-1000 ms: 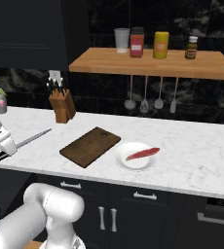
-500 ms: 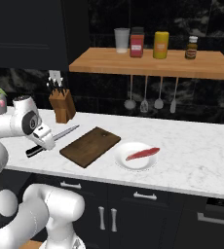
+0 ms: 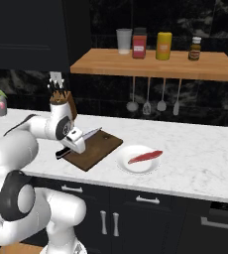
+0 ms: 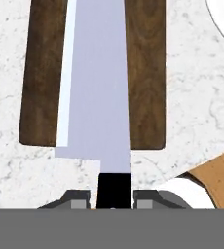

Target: Pick up the knife from the drawer and place it on the cutting board. Then place the meat from the plate to the cutting board.

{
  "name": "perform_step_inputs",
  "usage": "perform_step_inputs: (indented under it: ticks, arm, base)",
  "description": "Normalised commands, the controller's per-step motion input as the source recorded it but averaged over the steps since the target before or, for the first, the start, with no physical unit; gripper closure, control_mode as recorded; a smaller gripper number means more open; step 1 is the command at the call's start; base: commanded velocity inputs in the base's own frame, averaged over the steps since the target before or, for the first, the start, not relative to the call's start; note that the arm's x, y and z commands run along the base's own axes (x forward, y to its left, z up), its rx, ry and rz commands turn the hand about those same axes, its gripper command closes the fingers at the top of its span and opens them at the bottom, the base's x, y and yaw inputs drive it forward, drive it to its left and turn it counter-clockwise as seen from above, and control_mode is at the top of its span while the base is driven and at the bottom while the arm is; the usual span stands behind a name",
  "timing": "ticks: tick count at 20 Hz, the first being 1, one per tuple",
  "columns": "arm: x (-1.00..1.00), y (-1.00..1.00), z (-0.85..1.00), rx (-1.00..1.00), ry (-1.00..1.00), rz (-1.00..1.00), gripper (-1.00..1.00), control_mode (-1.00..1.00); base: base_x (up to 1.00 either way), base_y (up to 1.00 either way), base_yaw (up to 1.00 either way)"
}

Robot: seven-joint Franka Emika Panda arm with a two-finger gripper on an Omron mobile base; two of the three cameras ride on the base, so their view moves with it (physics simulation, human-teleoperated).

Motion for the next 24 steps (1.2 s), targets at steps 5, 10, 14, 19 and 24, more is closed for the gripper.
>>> perform_step_inputs:
  ticks: [5, 10, 14, 19, 24]
  arm:
    - [0.92, -0.04, -0.58, 0.0, 0.0, 0.05, 1.0, -1.0]
    - [0.68, 0.0, -0.32, 0.0, 0.0, 0.01, 1.0, -1.0]
    - [0.07, 0.0, -0.07, 0.0, 0.0, 0.02, 1.0, -1.0]
    - [-0.11, 0.0, -0.45, 0.0, 0.0, 0.01, -1.0, -1.0]
    - [-0.13, 0.0, -0.15, 0.0, -0.09, 0.01, -1.0, -1.0]
  base:
    - [0.0, 0.0, 0.0]
    - [0.0, 0.0, 0.0]
    - [0.0, 0.0, 0.0]
    - [0.0, 0.0, 0.0]
    - [0.0, 0.0, 0.0]
